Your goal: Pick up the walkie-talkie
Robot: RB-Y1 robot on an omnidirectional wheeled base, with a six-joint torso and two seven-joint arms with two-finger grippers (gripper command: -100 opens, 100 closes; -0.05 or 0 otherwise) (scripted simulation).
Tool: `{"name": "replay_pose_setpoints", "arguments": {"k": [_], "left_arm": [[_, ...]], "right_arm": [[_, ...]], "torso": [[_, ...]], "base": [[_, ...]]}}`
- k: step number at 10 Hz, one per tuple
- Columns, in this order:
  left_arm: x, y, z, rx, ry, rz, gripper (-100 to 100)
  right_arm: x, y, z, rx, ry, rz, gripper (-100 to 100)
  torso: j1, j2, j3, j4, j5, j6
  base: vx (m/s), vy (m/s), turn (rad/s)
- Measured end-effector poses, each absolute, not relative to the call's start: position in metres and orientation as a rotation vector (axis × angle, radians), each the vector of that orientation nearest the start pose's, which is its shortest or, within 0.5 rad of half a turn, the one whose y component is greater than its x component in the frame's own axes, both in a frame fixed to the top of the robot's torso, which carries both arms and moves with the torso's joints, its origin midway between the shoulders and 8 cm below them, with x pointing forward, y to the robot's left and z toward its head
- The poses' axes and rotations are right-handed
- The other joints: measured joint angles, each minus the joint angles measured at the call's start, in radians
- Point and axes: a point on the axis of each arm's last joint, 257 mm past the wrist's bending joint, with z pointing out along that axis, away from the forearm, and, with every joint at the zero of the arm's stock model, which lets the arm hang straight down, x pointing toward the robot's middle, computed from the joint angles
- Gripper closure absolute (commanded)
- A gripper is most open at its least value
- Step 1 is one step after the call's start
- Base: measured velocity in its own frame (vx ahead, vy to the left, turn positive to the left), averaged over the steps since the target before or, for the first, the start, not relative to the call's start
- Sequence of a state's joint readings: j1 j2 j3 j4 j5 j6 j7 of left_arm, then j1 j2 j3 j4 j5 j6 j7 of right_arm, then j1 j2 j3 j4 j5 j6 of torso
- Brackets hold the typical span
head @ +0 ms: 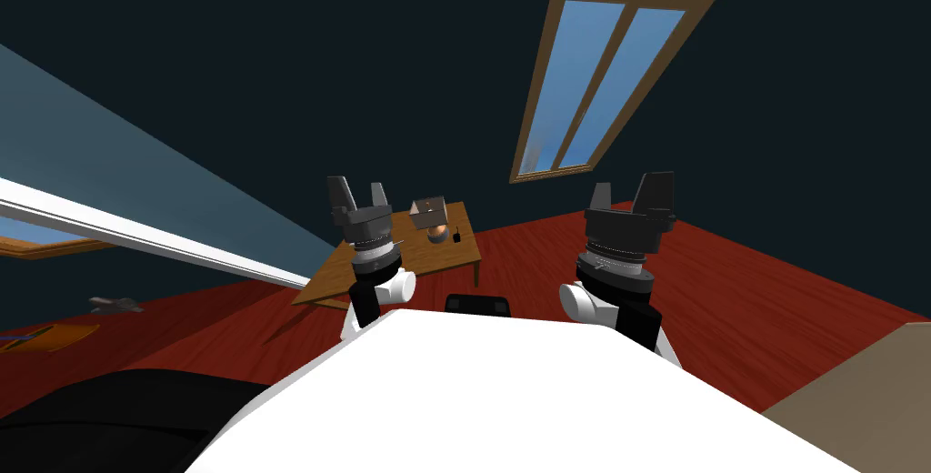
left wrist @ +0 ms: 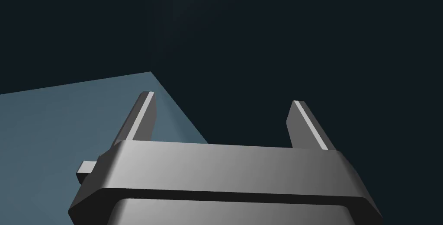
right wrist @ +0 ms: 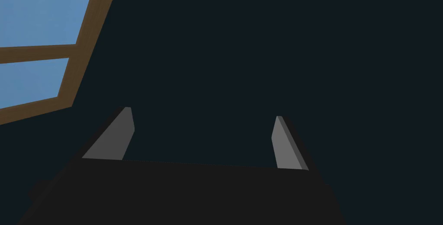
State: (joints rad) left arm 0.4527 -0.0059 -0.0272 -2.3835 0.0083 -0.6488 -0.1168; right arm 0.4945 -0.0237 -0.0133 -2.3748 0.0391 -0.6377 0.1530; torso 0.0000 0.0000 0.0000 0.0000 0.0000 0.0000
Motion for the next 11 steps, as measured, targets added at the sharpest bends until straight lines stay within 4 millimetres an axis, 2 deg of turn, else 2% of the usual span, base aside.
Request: {"name": "replay_pose_setpoints", "arguments": {"k": [2, 5, 7, 11], "left_arm": [[0.301, 0.252, 0.095, -0.397, 0.479, -1.294, -100], [0.324, 0.253, 0.074, -0.425, 0.583, -1.281, -100], [0.341, 0.250, 0.050, -0.469, 0.660, -1.265, -100], [0.370, 0.257, 0.010, -0.556, 0.783, -1.226, -100]], "right_arm": [[0.297, -0.263, 0.089, 0.375, 0.513, 1.171, 0], [0.297, -0.263, 0.089, 0.375, 0.513, 1.171, 0], [0.297, -0.263, 0.089, 0.375, 0.513, 1.171, 0], [0.297, -0.263, 0.089, 0.375, 0.513, 1.171, 0]], "torso": [[-0.003, -0.001, -0.001, 0.000, -0.001, 0.000], [-0.006, -0.002, -0.001, 0.000, -0.001, 0.000], [-0.008, -0.002, -0.001, -0.001, -0.002, 0.000], [-0.006, -0.003, -0.002, -0.001, -0.001, 0.000]], "base": [[0.016, -0.066, -0.033], [0.023, -0.097, -0.049], [0.032, -0.126, -0.050], [0.036, -0.078, -0.041]]}}
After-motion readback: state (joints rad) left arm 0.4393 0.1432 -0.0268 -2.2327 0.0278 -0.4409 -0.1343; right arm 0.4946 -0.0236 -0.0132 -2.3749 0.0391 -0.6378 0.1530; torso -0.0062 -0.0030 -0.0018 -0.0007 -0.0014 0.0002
